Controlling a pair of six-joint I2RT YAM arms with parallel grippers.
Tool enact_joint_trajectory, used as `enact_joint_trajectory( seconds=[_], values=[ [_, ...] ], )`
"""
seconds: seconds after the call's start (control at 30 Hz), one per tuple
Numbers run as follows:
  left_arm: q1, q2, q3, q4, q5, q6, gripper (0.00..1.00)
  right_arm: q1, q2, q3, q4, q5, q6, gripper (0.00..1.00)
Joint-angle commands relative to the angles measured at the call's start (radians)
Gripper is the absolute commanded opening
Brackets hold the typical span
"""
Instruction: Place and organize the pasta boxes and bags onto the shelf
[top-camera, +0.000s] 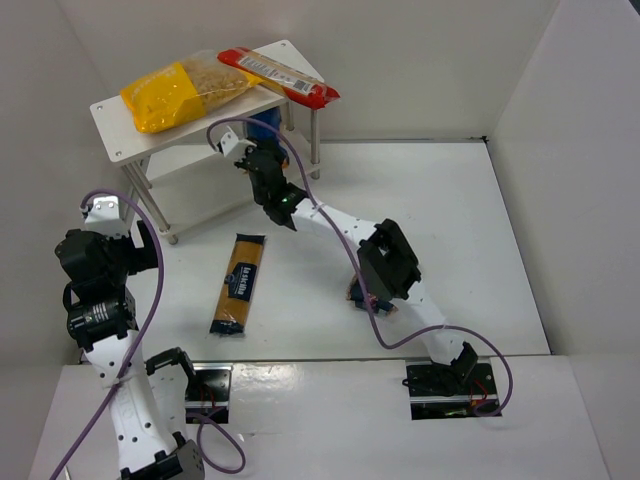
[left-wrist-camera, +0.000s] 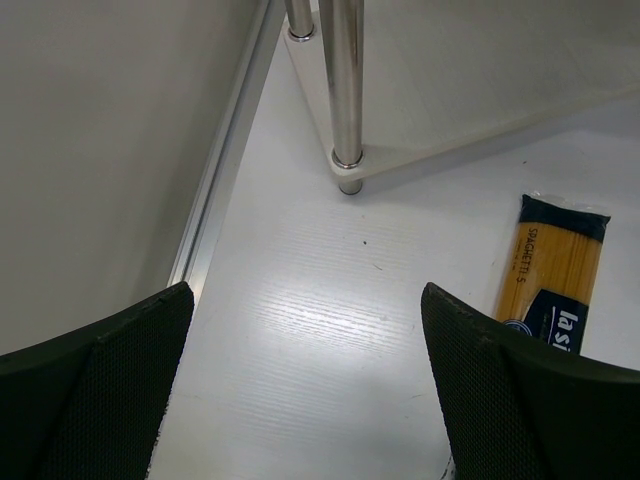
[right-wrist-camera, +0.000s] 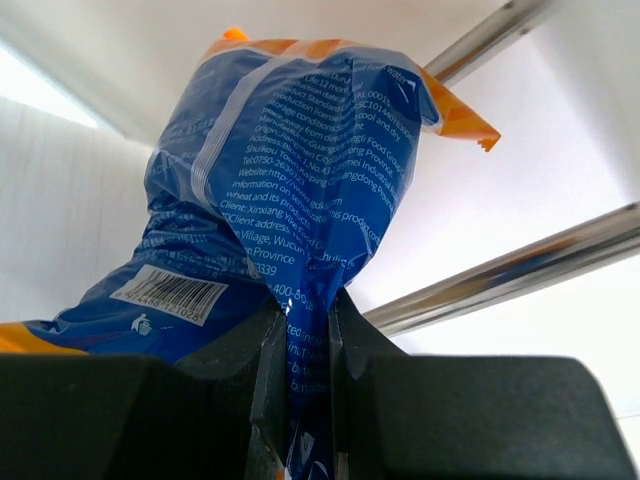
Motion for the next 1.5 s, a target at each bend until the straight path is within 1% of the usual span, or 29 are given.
enact_joint_trajectory(
  seconds=[0.0,0.07,0.1,0.13,0.17,0.2,0.23,0.3,0.43,0.7,1.0,1.27,1.33,1.37,1.47],
  values=[
    [0.007,-0.001,-0.008,0.028,0.013,0.020,1.00,0.007,-0.033,-0.009,0.185,0.005,-0.034,0.00],
    [0.007,-0.001,-0.008,0.028,0.013,0.020,1.00,0.016,-0.044,-0.101,0.280,0.029,-0.103,0.00],
    [0.007,-0.001,-0.008,0.028,0.013,0.020,1.00,0.016,-0.044,-0.141,0.401,0.029,-0.181,0.00],
    [0.007,-0.001,-0.008,0.028,0.013,0.020,1.00,0.027,-0.053,-0.218,0.458,0.029,-0.219,0.00],
    [0.007,-0.001,-0.008,0.028,0.013,0.020,1.00,0.027,-0.053,-0.257,0.571,0.016,-0.261,0.00],
    [0.007,-0.001,-0.008,0.028,0.013,0.020,1.00,0.027,-0.064,-0.291,0.621,0.016,-0.334,0.00],
    [0.007,-0.001,-0.008,0.028,0.013,0.020,1.00,0.027,-0.064,-0.348,0.659,0.000,-0.361,0.00],
    [0.007,-0.001,-0.008,0.028,0.013,0.020,1.00,0.027,-0.064,-0.386,0.711,-0.010,-0.391,0.00],
    [0.007,-0.001,-0.008,0.028,0.013,0.020,1.00,0.027,-0.055,-0.417,0.794,-0.030,-0.462,0.00],
    [0.016,-0.001,-0.008,0.028,0.022,0.020,1.00,0.027,-0.012,-0.417,0.870,-0.067,-0.549,0.00],
    [0.016,-0.001,-0.008,0.028,0.022,0.020,1.00,0.027,0.042,-0.338,0.861,-0.076,-0.573,0.00],
    [0.016,-0.001,-0.008,0.028,0.022,0.020,1.00,0.027,0.051,-0.245,0.772,-0.056,-0.476,0.01],
    [0.016,-0.001,-0.008,0.028,0.022,0.020,1.00,0.027,0.062,-0.215,0.761,-0.056,-0.464,0.03],
    [0.016,-0.001,-0.008,0.028,0.022,0.020,1.00,0.027,0.074,-0.204,0.739,-0.056,-0.455,0.07],
    [0.016,-0.001,-0.008,0.019,0.022,0.020,1.00,0.027,0.086,-0.158,0.707,-0.047,-0.445,0.08]
  ],
)
